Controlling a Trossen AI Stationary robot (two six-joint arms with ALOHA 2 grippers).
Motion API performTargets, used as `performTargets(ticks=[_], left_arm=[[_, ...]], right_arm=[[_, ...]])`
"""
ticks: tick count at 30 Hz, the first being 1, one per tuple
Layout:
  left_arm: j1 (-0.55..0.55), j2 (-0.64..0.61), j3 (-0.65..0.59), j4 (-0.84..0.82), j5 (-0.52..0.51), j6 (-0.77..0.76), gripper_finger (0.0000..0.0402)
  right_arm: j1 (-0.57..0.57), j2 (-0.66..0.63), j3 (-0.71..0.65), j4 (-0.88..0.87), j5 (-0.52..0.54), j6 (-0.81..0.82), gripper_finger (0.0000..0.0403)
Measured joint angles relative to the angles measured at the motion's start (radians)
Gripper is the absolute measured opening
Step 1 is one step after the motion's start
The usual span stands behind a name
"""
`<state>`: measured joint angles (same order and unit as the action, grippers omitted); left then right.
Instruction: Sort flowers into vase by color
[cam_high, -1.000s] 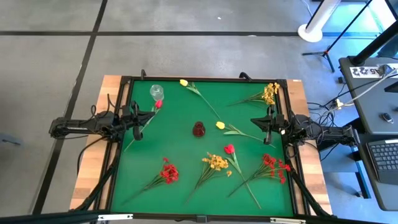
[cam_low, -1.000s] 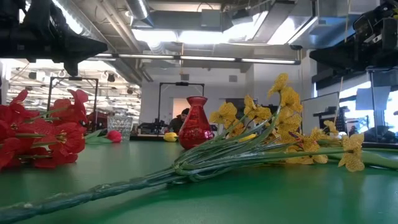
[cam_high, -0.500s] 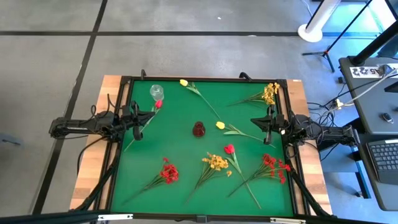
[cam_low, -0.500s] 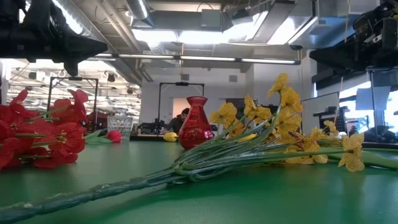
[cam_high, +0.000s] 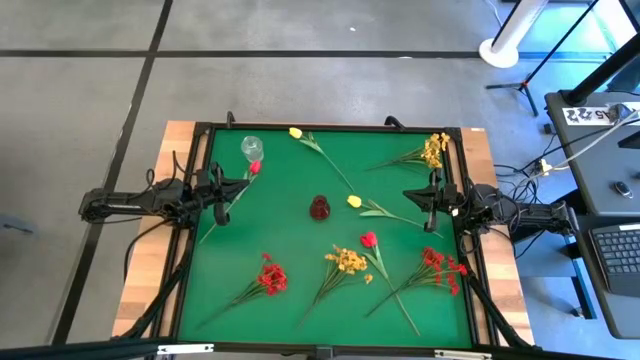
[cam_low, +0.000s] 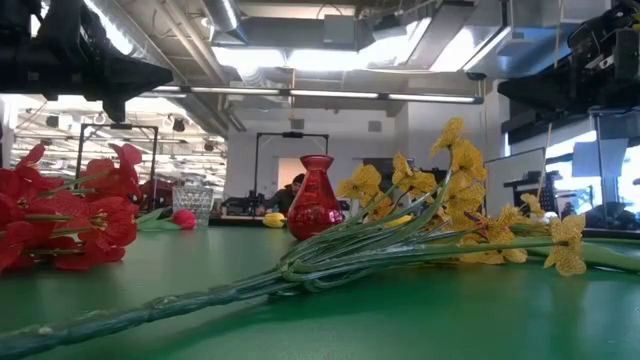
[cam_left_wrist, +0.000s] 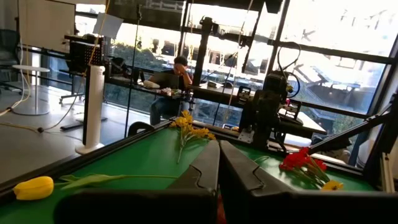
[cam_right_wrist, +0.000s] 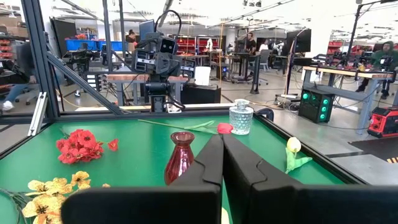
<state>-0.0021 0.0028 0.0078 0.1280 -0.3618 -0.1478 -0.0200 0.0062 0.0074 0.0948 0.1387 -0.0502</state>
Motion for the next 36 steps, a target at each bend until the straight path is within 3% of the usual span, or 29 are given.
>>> performTargets(ticks=[6, 16, 21, 27, 33, 36], left_arm=[[0.0, 0.0, 0.0, 0.0, 0.0, 0.0, 0.0], [0.0, 0.0, 0.0, 0.0, 0.0, 0.0, 0.0], [0.0, 0.0, 0.0, 0.0, 0.0, 0.0, 0.0], [0.0, 0.0, 0.0, 0.0, 0.0, 0.0, 0.0], [0.0, 0.0, 0.0, 0.0, 0.0, 0.0, 0.0], [0.0, 0.0, 0.0, 0.0, 0.0, 0.0, 0.0]], right_arm=[[0.0, 0.0, 0.0, 0.097, 0.0, 0.01, 0.0005], [0.0, 0.0, 0.01, 0.287, -0.001, 0.19, 0.0005], [0.0, 0.063, 0.104, 0.283, -0.002, 0.182, 0.0005], [0.0, 0.368, 0.404, -0.016, 0.105, 0.262, 0.0005], [0.001, 0.736, 0.813, -0.597, 0.062, 0.416, 0.0005], [0.001, 0.894, 0.991, -0.894, 0.147, 0.486, 0.0005]])
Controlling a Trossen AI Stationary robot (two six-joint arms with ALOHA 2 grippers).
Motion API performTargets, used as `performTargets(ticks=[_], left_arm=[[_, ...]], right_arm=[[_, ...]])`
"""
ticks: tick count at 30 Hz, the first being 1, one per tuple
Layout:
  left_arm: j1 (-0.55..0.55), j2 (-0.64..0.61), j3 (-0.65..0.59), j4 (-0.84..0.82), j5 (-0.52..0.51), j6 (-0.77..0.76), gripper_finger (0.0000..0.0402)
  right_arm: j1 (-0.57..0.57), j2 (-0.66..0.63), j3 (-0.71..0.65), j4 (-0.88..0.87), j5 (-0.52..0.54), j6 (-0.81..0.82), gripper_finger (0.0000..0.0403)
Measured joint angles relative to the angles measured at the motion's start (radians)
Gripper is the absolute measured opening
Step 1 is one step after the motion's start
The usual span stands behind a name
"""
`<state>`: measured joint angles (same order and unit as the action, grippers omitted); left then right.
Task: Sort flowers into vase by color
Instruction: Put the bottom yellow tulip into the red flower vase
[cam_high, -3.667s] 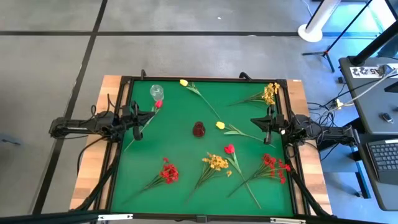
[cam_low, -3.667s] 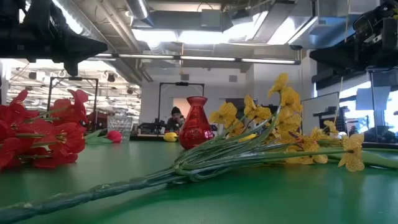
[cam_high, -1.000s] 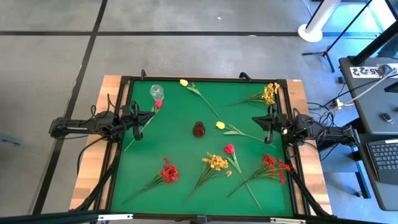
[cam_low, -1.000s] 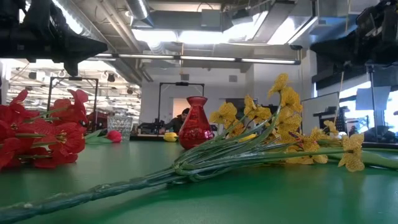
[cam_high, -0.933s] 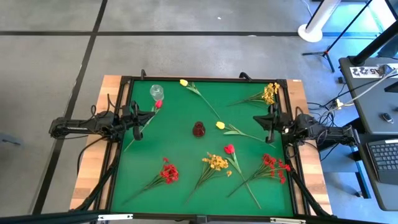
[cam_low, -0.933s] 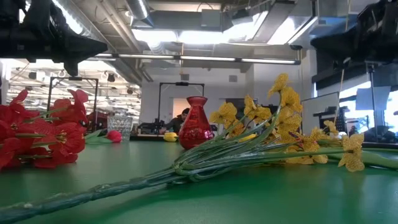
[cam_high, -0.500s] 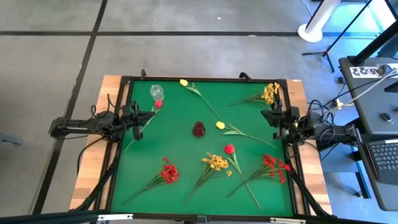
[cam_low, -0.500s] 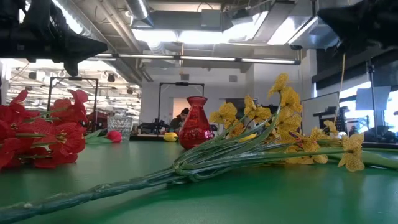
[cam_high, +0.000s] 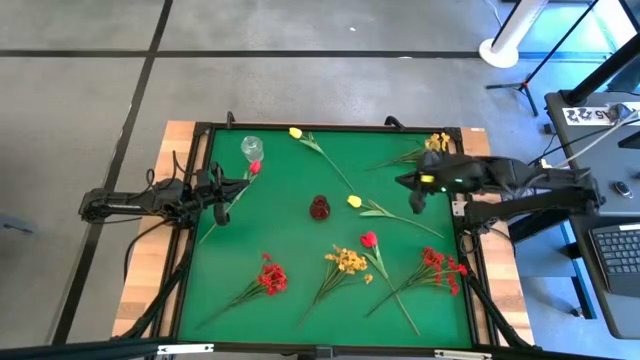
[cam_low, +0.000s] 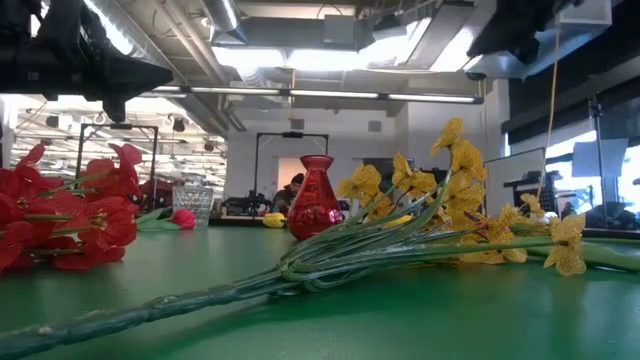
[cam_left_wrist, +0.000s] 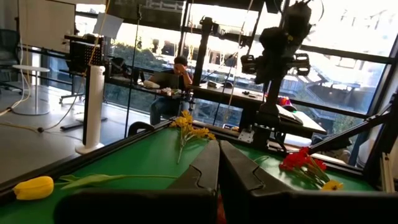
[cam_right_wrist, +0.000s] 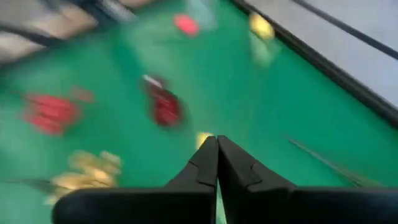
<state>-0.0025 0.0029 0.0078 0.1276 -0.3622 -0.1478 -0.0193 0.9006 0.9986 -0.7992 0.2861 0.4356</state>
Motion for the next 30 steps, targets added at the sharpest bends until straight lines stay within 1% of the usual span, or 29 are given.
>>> performTargets(ticks=[2, 3, 4, 5, 6, 9, 11, 15, 19, 22, 24, 27, 30], left_arm=[[0.0, 0.0, 0.0, 0.0, 0.0, 0.0, 0.0], [0.0, 0.0, 0.0, 0.0, 0.0, 0.0, 0.0], [0.0, 0.0, 0.0, 0.0, 0.0, 0.0, 0.0], [0.0, 0.0, 0.0, 0.0, 0.0, 0.0, 0.0], [0.0, 0.0, 0.0, 0.0, 0.0, 0.0, 0.0], [0.0, 0.0, 0.0, 0.0, 0.0, 0.0, 0.0], [0.0, 0.0, 0.0, 0.0, 0.0, 0.0, 0.0], [0.0, 0.0, 0.0, 0.0, 0.0, 0.0, 0.0], [0.0, 0.0, 0.0, 0.0, 0.0, 0.0, 0.0], [0.0, 0.0, 0.0, 0.0, 0.0, 0.0, 0.0], [0.0, 0.0, 0.0, 0.0, 0.0, 0.0, 0.0], [0.0, 0.0, 0.0, 0.0, 0.0, 0.0, 0.0], [0.0, 0.0, 0.0, 0.0, 0.001, 0.0, 0.0]], right_arm=[[-0.001, 0.084, 0.082, -0.167, 0.1, 0.032, 0.0005], [-0.001, 0.117, 0.109, -0.224, 0.148, 0.039, 0.0005], [-0.004, 0.145, 0.129, -0.259, 0.187, 0.042, 0.0005], [-0.016, 0.166, 0.137, -0.282, 0.2, 0.041, 0.0006], [-0.034, 0.183, 0.137, -0.297, 0.175, 0.032, 0.0007], [-0.087, 0.225, 0.101, -0.283, -0.006, -0.019, 0.0022], [-0.105, 0.246, 0.047, -0.256, -0.087, -0.05, 0.0039], [-0.138, 0.267, -0.079, -0.155, -0.195, -0.108, 0.0086], [-0.146, 0.277, -0.197, 0.029, -0.294, -0.132, 0.0138], [-0.143, 0.289, -0.269, 0.148, -0.331, -0.17, 0.017], [-0.144, 0.306, -0.303, 0.175, -0.335, -0.183, 0.0186], [-0.144, 0.33, -0.335, 0.198, -0.284, -0.216, 0.0199], [-0.144, 0.359, -0.363, 0.242, -0.278, -0.248, 0.0202]])
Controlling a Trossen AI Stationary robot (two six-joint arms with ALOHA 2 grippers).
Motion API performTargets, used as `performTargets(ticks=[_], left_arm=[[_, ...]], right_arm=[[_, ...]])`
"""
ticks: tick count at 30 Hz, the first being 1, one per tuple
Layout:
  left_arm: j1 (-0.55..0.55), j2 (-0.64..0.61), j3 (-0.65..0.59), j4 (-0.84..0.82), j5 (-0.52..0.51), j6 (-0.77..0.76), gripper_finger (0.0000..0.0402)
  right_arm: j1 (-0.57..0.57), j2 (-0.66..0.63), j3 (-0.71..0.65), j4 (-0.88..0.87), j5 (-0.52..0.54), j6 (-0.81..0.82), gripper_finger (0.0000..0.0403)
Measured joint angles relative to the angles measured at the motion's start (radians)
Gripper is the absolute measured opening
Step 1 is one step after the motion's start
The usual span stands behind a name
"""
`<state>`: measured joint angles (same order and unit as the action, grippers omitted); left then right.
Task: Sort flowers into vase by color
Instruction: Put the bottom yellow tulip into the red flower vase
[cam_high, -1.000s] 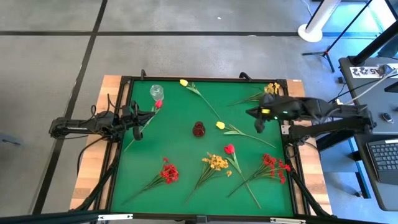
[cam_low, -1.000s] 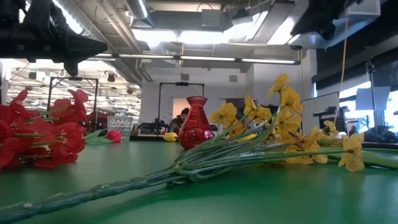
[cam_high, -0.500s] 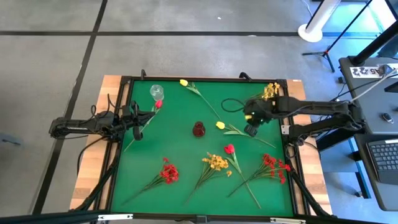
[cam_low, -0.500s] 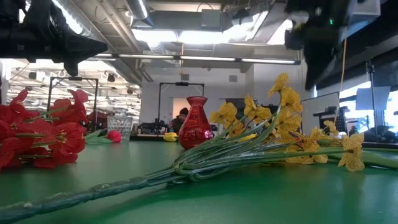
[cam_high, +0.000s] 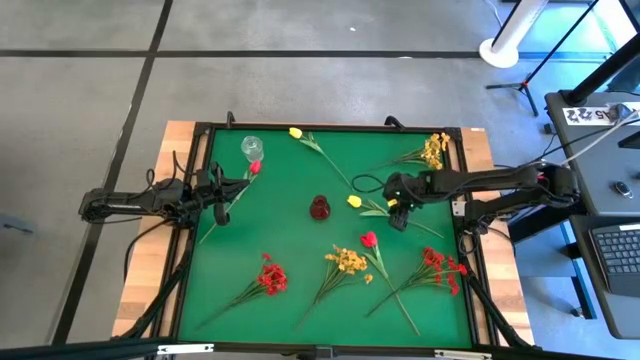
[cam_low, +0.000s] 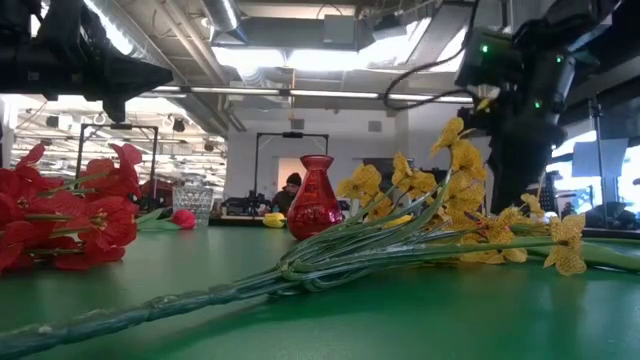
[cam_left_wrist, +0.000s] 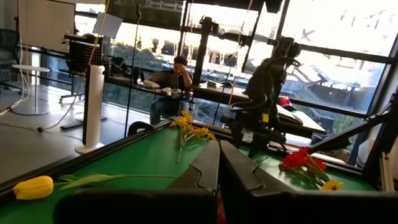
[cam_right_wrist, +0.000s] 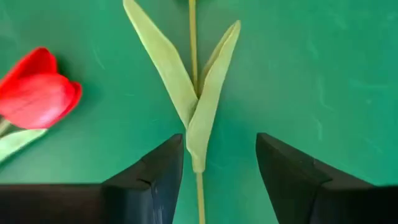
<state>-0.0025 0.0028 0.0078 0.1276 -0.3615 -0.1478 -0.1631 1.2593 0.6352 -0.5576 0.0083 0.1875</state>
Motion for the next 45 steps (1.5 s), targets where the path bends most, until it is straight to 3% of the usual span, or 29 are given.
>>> performTargets(ticks=[8, 17, 20, 26, 34, 38, 45], left_arm=[[0.0, 0.0, 0.0, 0.0, 0.0, 0.0, 0.0], [0.0, 0.0, 0.0, 0.0, -0.001, 0.0, 0.0], [0.0, 0.0, 0.0, 0.0, -0.001, 0.0, 0.0], [0.0, 0.0, 0.0, 0.0, 0.0, 0.0, 0.0], [0.0, 0.0, 0.0, 0.0, 0.0, 0.0, 0.0], [0.0, 0.0, 0.0, 0.0, 0.0, 0.0, 0.0], [0.0, 0.0, 0.0, 0.0, 0.0, 0.0, 0.0]], right_arm=[[0.0, 0.085, -0.017, 0.096, -0.041, -0.086, 0.0198], [0.0, 0.205, -0.011, 0.1, 0.006, -0.121, 0.0189], [0.0, 0.204, -0.009, 0.093, 0.01, -0.14, 0.0149], [-0.002, 0.17, 0.027, 0.073, 0.039, -0.14, 0.0016], [-0.002, 0.049, 0.17, -0.005, 0.178, -0.135, 0.0007], [-0.002, -0.063, 0.205, 0.175, 0.219, -0.121, 0.0007], [-0.002, -0.193, 0.135, 0.857, 0.01, -0.14, 0.0003]])
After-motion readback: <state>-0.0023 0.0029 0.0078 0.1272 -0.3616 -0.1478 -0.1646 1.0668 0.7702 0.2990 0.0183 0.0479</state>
